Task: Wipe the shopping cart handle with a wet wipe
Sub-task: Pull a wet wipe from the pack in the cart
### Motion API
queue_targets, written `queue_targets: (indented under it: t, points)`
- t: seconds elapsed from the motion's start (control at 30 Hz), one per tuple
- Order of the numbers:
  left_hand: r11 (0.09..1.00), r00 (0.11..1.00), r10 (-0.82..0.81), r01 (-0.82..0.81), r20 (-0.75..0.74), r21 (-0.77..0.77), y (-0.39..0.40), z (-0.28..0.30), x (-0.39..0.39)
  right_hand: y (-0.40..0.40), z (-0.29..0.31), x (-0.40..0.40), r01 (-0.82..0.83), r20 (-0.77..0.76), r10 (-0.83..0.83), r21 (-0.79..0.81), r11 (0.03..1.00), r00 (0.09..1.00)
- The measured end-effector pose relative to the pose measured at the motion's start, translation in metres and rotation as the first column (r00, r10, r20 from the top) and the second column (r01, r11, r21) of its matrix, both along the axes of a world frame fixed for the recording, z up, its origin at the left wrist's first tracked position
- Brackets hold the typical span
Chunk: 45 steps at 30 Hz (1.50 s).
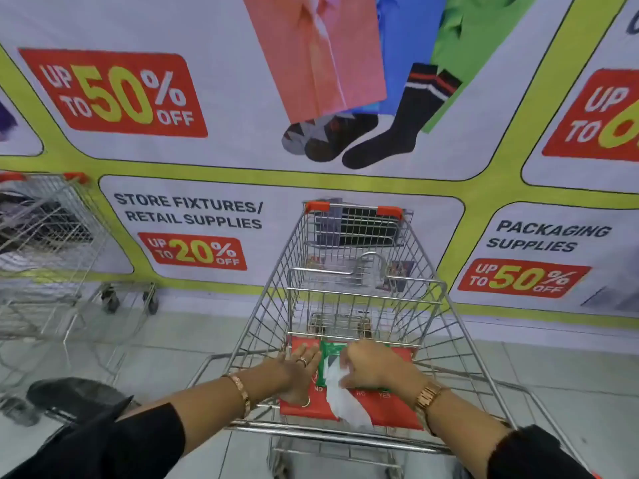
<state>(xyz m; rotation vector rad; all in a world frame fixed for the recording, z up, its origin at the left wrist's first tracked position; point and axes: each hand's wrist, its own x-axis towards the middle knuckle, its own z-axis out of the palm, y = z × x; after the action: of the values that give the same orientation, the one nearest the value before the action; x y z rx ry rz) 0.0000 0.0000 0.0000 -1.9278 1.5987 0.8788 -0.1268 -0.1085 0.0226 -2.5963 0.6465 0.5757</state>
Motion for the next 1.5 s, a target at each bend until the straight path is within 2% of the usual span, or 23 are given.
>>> queue_targets:
  t: [0.13, 0.27, 0.47, 0.63, 0.8, 0.97, 1.07, 1.17, 1.27, 1.4, 1.5]
  points:
    - [0.996, 0.998, -0.06, 0.06, 0.003, 0.061, -0.008, -0.006, 0.005, -0.002, -0.025, 0.005, -0.051, -0.152, 0.049, -0.01, 0.999, 0.987]
    - [0.994, 0.997, -0.073, 0.073, -0.009, 0.083, -0.011, -0.015, 0.009, -0.004, -0.038, 0.007, -0.064, -0.174, 0.071, 0.045, 0.997, 0.982]
    - [0.993, 0.998, -0.048, 0.053, -0.04, 0.109, -0.017, -0.024, 0.014, -0.014, -0.036, 0.007, 0.064, -0.234, -0.003, 0.251, 0.966, 0.972]
    - [0.992, 0.997, -0.072, 0.071, 0.001, 0.1, -0.021, -0.028, 0.017, -0.03, -0.016, 0.002, 0.23, -0.228, -0.164, 0.3, 0.926, 0.96]
    - [0.992, 0.998, -0.063, 0.062, 0.008, 0.108, -0.022, -0.029, 0.015, -0.048, 0.003, -0.009, 0.351, -0.15, -0.327, 0.188, 0.917, 0.933]
    - [0.992, 0.998, -0.057, 0.056, 0.007, 0.112, -0.02, -0.023, 0.013, -0.059, 0.04, -0.024, 0.405, 0.03, -0.425, 0.252, 0.879, 0.905]
    - [0.993, 0.999, -0.012, 0.018, -0.049, 0.114, -0.02, -0.006, 0.009, -0.06, 0.06, -0.031, 0.365, 0.129, -0.405, 0.25, 0.897, 0.905]
    - [0.998, 0.991, 0.001, 0.006, -0.135, 0.055, -0.021, 0.015, 0.006, -0.058, 0.08, -0.034, 0.302, 0.203, -0.341, 0.198, 0.932, 0.918]
    - [0.982, 0.97, 0.084, -0.12, -0.23, -0.148, -0.019, 0.033, 0.005, -0.049, 0.106, -0.034, 0.222, 0.228, -0.251, 0.143, 0.964, 0.941]
    - [0.84, 0.859, 0.146, -0.37, -0.492, -0.397, -0.014, 0.061, 0.006, -0.027, 0.148, -0.034, 0.127, 0.257, -0.154, 0.119, 0.985, 0.954]
    - [0.757, 0.783, 0.075, -0.448, -0.618, -0.476, -0.006, 0.089, 0.009, -0.004, 0.183, -0.037, 0.068, 0.281, -0.085, 0.071, 0.995, 0.956]
